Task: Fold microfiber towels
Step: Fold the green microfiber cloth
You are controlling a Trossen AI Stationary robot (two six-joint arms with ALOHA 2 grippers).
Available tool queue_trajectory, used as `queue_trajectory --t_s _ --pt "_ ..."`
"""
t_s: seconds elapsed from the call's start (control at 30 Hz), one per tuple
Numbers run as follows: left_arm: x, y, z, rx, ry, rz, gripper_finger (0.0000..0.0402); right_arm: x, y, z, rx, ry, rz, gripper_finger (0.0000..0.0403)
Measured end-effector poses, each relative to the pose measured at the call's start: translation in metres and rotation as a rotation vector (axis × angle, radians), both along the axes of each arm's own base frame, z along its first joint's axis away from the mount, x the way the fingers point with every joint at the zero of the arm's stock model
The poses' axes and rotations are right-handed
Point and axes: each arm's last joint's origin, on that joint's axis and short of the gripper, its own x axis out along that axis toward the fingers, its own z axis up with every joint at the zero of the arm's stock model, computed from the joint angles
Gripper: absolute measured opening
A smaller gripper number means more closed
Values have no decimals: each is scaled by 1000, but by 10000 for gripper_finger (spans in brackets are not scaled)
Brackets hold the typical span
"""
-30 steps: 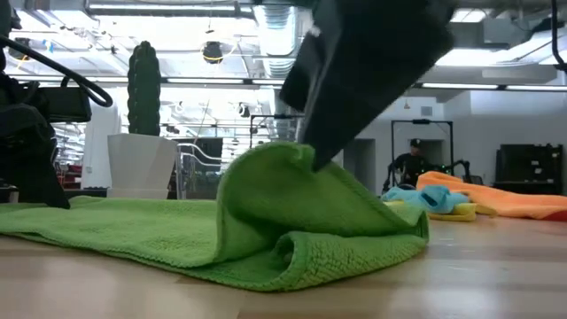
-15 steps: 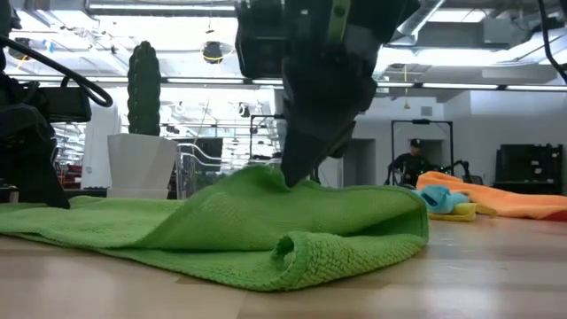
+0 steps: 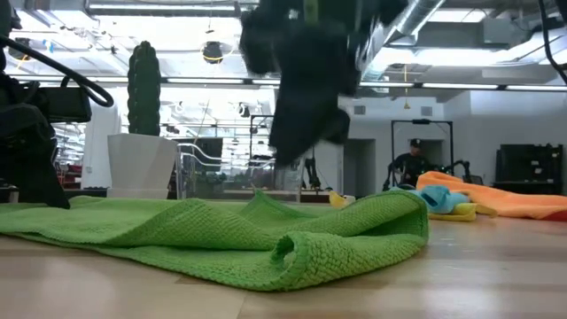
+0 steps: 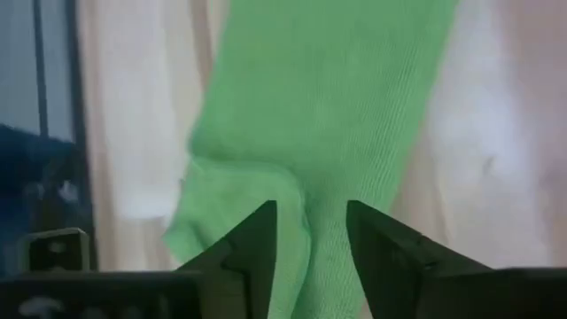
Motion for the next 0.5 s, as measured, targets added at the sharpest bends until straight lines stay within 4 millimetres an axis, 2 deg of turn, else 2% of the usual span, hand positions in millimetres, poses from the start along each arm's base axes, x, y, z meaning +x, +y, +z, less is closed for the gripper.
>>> queue_trajectory --t_s 0.1,0.2,0.3,0.5 --pt "0 0 0 3 1 -4 70 -9 7 26 -27 -75 19 170" --pt "0 0 0 2 1 -2 70 -19 29 38 -60 -130 88 172" --pt "0 0 0 -5 -4 9 70 -23 54 28 -98 -139 163 168" --pt "0 0 0 -9 -2 7 70 -23 91 -12 -129 -122 258 156"
